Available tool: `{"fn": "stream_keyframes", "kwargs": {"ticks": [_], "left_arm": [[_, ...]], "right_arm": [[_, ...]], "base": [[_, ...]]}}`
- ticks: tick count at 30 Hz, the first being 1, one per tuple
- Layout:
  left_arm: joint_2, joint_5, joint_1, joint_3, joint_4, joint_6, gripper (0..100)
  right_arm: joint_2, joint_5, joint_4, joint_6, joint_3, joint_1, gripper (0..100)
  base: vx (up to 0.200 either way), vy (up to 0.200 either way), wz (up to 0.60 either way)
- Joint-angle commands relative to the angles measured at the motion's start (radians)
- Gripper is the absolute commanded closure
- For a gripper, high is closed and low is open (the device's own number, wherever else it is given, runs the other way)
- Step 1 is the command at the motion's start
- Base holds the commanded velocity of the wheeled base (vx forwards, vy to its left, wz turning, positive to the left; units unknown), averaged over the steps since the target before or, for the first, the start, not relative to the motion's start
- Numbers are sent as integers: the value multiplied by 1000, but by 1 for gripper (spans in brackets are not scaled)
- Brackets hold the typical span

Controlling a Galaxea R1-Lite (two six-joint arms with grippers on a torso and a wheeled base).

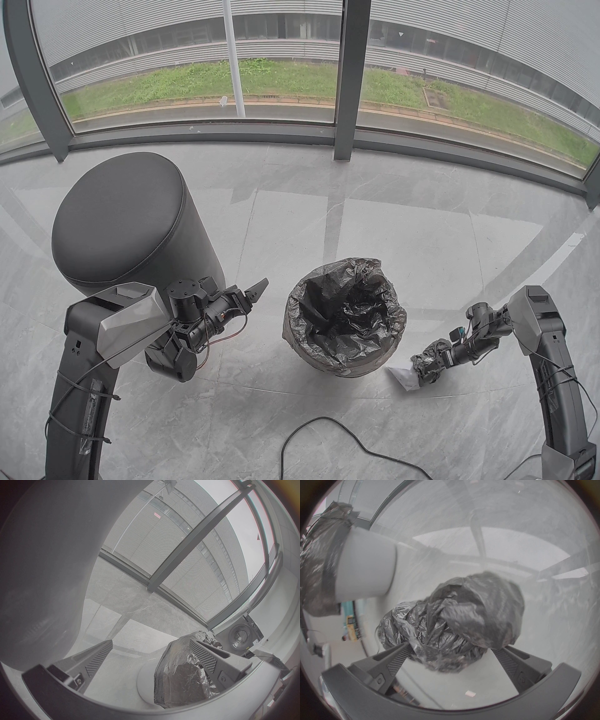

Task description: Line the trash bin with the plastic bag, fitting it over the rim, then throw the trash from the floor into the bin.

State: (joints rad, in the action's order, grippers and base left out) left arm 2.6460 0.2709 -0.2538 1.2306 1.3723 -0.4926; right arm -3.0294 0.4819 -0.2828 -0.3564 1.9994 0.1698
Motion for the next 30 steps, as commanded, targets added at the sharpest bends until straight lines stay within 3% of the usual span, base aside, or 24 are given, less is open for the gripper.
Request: {"fn": "stream_keyframes", "kwargs": {"ticks": [1, 6, 7, 17, 30], "left_arm": [[-17, -5, -4, -13, 2, 0, 0], [-23, -5, -4, -23, 5, 2, 0], [-24, -5, -4, -25, 5, 0, 0], [-44, -5, -8, -25, 11, 0, 0], [-90, -5, -19, -83, 45, -3, 0]], "right_arm": [[-71, -137, 277, 175, 1, -58, 0], [-71, -154, 473, 195, 1, -90, 0], [-71, -157, 507, 197, 1, -95, 100], [-71, -157, 537, 195, 1, -79, 100], [463, -155, 369, 192, 1, -50, 100]], "base": [[0, 0, 0], [0, 0, 0], [0, 0, 0], [0, 0, 0], [0, 0, 0]]}}
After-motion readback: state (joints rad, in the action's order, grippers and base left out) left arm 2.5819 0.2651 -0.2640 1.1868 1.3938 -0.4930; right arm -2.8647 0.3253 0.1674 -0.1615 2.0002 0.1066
